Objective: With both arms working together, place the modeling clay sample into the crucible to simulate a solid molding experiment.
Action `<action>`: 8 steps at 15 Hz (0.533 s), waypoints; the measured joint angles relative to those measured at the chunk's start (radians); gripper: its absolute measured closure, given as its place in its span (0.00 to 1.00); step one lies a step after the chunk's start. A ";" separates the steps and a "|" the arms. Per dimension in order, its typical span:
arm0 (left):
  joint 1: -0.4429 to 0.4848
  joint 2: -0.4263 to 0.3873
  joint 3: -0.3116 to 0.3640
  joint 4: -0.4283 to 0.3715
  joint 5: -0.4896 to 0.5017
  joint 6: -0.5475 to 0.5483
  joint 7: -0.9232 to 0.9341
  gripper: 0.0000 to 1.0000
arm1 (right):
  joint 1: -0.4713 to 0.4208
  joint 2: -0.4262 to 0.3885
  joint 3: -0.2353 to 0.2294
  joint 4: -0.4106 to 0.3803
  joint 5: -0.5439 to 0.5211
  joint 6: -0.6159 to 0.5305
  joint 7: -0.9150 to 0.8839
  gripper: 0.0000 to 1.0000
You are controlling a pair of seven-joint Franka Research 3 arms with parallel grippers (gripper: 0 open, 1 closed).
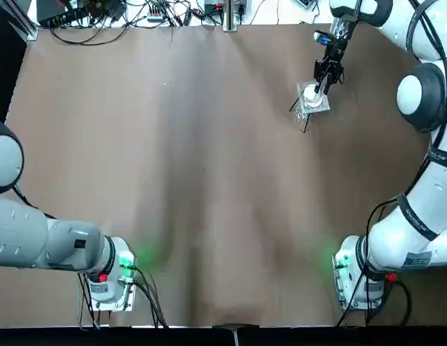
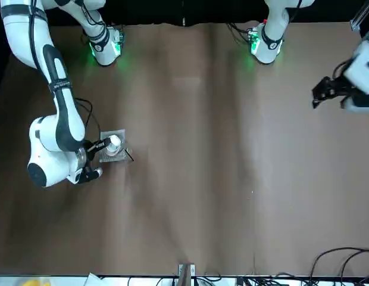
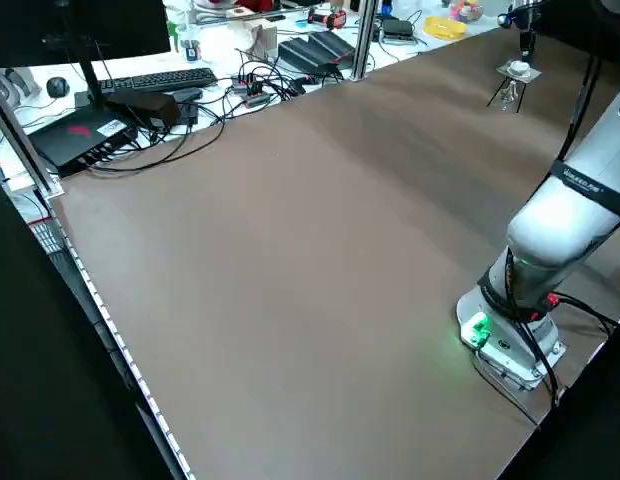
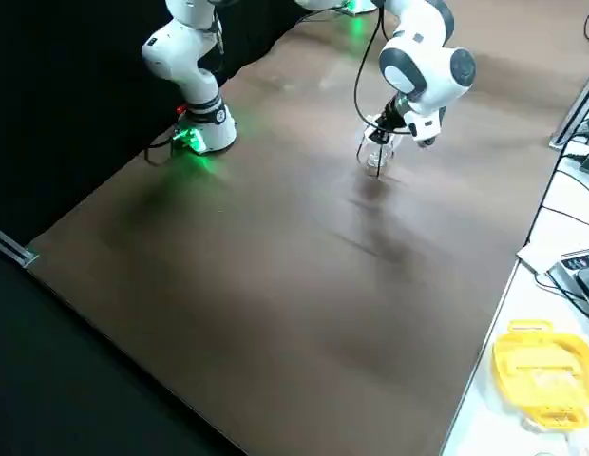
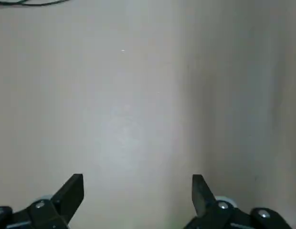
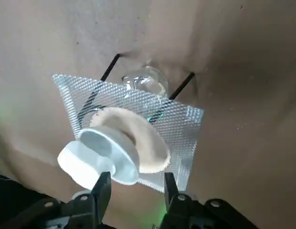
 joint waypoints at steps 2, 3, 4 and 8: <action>-0.011 0.011 -0.021 0.000 -0.012 0.001 -0.005 0.00 | 0.000 -0.001 0.001 0.004 0.000 -0.009 0.000 0.47; -0.012 0.015 -0.028 0.000 -0.017 0.001 -0.005 0.00 | 0.000 -0.001 0.001 0.004 0.000 -0.010 0.000 0.47; -0.012 0.018 -0.037 0.000 -0.020 0.003 -0.005 0.00 | 0.000 -0.001 0.002 0.004 0.000 -0.011 0.000 0.47; -0.013 0.020 -0.068 0.002 -0.022 0.004 -0.005 0.00 | 0.000 -0.001 0.002 0.007 0.000 -0.011 0.000 0.47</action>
